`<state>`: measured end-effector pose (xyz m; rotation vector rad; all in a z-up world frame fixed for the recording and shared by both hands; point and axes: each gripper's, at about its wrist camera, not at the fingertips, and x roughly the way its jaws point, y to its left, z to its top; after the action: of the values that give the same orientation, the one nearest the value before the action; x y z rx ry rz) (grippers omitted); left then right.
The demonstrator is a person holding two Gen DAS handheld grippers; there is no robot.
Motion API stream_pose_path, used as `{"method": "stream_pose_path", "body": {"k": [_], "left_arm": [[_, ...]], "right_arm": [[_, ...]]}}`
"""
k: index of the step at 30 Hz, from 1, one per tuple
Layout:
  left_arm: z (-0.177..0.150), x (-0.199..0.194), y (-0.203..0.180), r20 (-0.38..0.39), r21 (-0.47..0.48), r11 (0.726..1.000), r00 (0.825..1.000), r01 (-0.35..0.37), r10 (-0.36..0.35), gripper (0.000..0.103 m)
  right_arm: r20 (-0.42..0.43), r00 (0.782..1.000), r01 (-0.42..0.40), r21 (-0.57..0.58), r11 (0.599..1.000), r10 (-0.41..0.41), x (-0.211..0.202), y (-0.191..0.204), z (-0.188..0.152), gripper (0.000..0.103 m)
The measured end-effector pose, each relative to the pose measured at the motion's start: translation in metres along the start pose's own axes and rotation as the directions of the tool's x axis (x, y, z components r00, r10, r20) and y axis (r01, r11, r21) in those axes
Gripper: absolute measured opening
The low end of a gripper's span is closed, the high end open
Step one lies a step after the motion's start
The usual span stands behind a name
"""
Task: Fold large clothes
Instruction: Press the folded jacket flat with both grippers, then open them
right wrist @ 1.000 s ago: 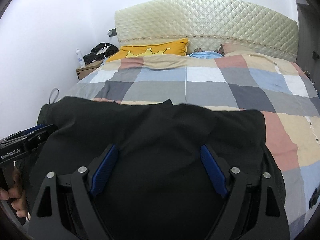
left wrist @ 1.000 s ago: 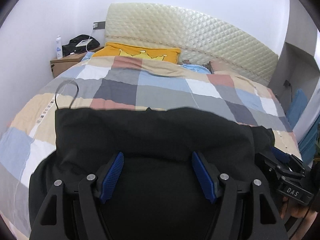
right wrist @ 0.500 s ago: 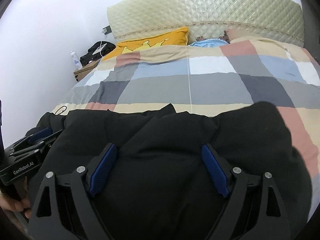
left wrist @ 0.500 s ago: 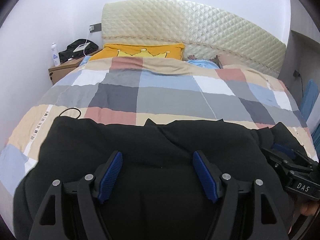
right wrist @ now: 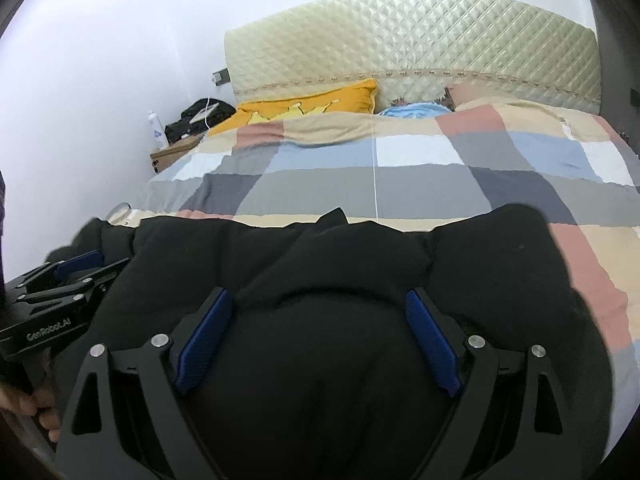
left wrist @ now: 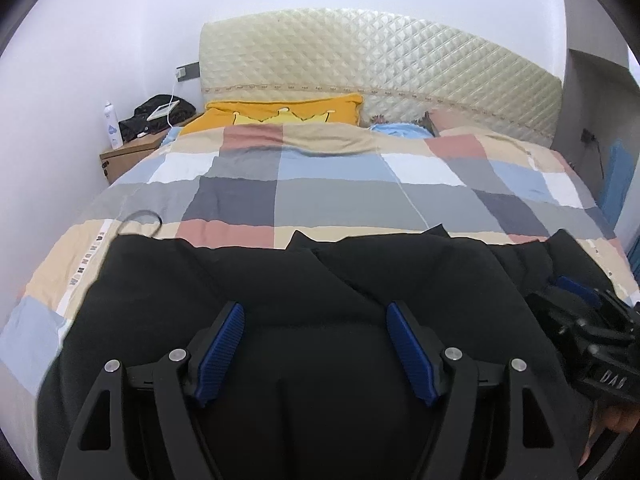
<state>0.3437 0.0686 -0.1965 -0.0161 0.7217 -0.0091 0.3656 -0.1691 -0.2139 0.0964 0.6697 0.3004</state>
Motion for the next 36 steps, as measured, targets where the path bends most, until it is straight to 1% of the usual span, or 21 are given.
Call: {"method": "stream_pose_path", "body": {"k": [2,3,6,8,10,15,22,29,31,32,34,36], "left_arm": [[-0.003,-0.012,0.008,0.016,-0.002,1.000,1.000,-0.010,0.010,0.073],[-0.005,-0.019,0.014,0.029,-0.025,1.000,0.999,-0.014,0.015,0.073],[-0.013,-0.034,0.039,0.053,-0.137,0.990,0.998,0.028,-0.021,0.073],[-0.019,-0.038,0.051,0.058,-0.174,0.984,0.998,0.030,-0.021,0.073],[-0.022,-0.034,0.056,0.038,-0.165,0.986,0.999,0.024,-0.018,0.073],[-0.032,-0.026,0.052,0.033,-0.136,0.990,0.999,0.025,-0.021,0.074],[-0.037,-0.020,0.046,0.023,-0.117,0.993,1.000,0.006,-0.003,0.076],[-0.039,-0.021,0.043,0.028,-0.115,0.993,0.999,-0.014,0.017,0.077],[-0.037,-0.021,0.041,0.023,-0.117,0.993,0.999,-0.025,0.028,0.077],[-0.036,-0.023,0.040,0.017,-0.109,0.993,0.999,-0.041,0.043,0.077],[-0.035,-0.029,0.040,0.029,-0.105,0.993,0.998,-0.060,0.063,0.077],[-0.033,-0.035,0.040,0.028,-0.119,0.991,0.997,-0.068,0.072,0.077]], "right_arm": [[0.021,1.000,0.008,0.006,1.000,-0.008,-0.016,-0.005,-0.001,0.088],[0.033,0.999,0.008,0.017,1.000,-0.009,-0.023,-0.009,-0.002,0.088],[0.055,0.998,0.000,0.080,0.997,-0.004,-0.038,-0.023,-0.008,0.086],[0.043,0.999,0.029,0.070,0.997,-0.032,-0.037,-0.026,-0.013,0.085],[0.035,0.999,0.033,0.046,0.998,-0.035,-0.031,-0.026,-0.017,0.085],[0.061,0.997,0.052,0.005,0.999,-0.052,-0.023,-0.023,-0.026,0.085],[0.035,0.999,0.028,0.022,0.999,-0.028,-0.017,-0.028,-0.031,0.087],[0.028,0.999,0.031,0.020,0.999,-0.032,-0.017,-0.028,-0.033,0.087],[0.042,0.997,0.058,0.018,0.998,-0.059,-0.022,-0.027,-0.033,0.087],[0.060,0.995,0.084,0.014,0.996,-0.085,-0.027,-0.025,-0.034,0.087],[0.088,0.988,0.131,0.003,0.991,-0.131,-0.035,-0.022,-0.034,0.087],[0.106,0.983,0.149,0.001,0.989,-0.149,-0.046,-0.022,-0.032,0.087]]}}
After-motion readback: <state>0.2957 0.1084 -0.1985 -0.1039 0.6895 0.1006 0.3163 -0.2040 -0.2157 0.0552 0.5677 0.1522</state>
